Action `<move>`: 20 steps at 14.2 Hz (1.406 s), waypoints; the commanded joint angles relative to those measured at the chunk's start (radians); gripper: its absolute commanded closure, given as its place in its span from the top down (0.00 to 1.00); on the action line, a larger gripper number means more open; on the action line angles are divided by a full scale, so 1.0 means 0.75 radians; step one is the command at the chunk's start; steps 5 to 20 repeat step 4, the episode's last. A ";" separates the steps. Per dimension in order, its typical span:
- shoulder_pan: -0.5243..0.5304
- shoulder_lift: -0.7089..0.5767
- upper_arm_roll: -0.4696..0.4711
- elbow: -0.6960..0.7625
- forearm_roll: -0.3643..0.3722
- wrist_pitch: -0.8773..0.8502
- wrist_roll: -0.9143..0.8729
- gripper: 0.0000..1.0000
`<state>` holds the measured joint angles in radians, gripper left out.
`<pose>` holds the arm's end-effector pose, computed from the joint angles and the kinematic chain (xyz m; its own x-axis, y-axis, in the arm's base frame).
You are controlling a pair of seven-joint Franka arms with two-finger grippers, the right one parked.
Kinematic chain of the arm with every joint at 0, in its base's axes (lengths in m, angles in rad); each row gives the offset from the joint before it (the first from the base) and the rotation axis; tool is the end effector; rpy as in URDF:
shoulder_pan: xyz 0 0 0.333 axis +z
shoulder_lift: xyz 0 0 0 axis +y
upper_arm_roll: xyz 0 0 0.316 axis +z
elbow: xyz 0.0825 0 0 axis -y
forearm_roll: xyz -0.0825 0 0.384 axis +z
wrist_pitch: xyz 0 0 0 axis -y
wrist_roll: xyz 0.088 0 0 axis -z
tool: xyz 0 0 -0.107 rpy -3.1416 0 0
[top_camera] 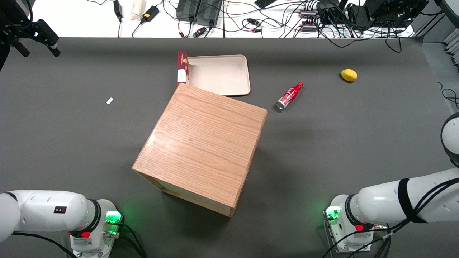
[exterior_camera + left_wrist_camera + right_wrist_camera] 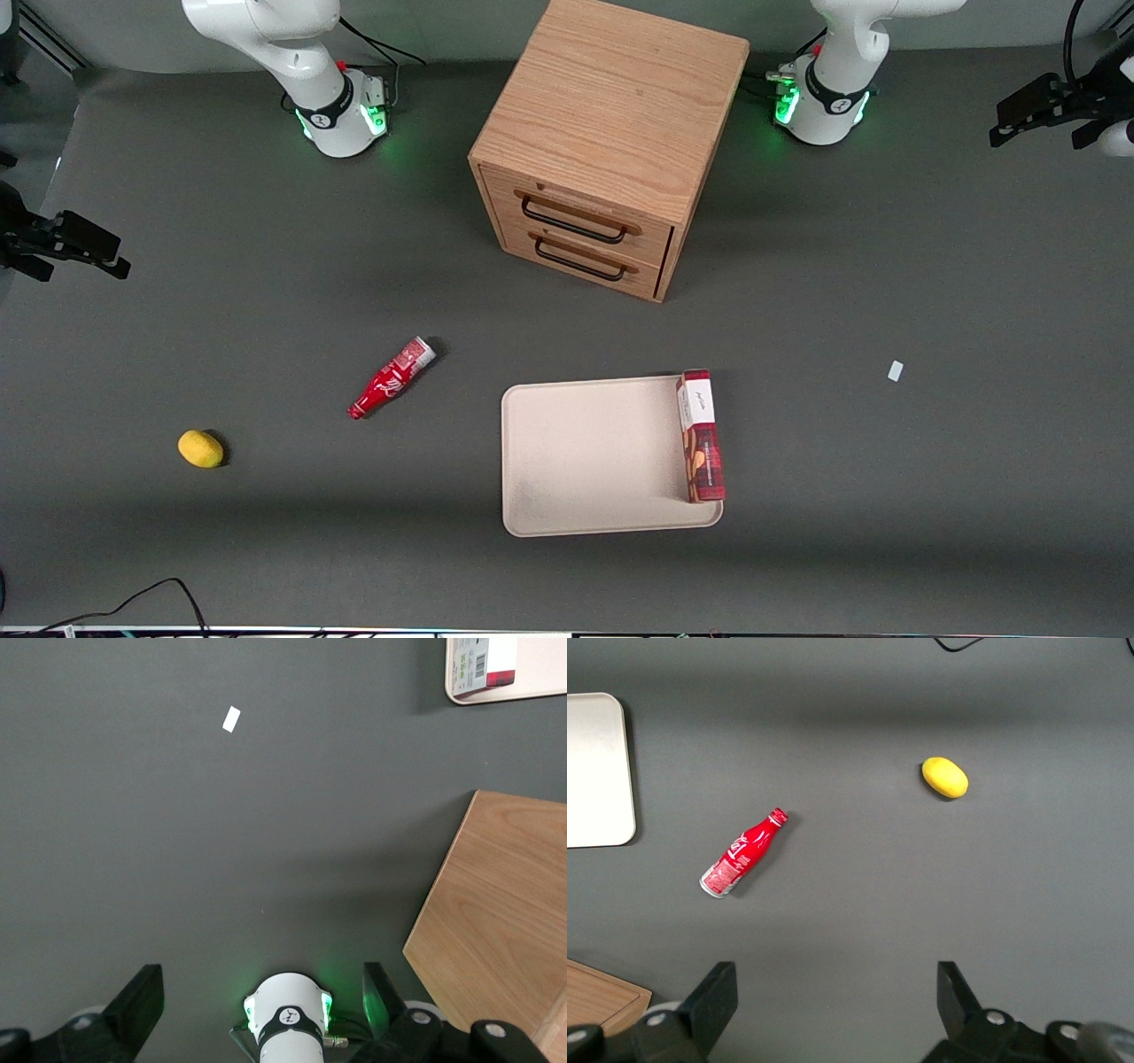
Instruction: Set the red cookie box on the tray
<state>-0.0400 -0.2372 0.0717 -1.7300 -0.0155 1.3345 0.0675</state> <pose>0.4523 0.0169 0.6519 0.9868 -0.0444 -0.1556 -0.0382 -0.9984 0.0429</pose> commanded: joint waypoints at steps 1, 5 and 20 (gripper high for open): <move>-0.014 0.042 0.011 0.081 0.008 -0.049 0.025 1.00; -0.014 0.052 0.011 0.098 0.013 -0.055 0.008 1.00; -0.014 0.052 0.011 0.098 0.013 -0.055 0.008 1.00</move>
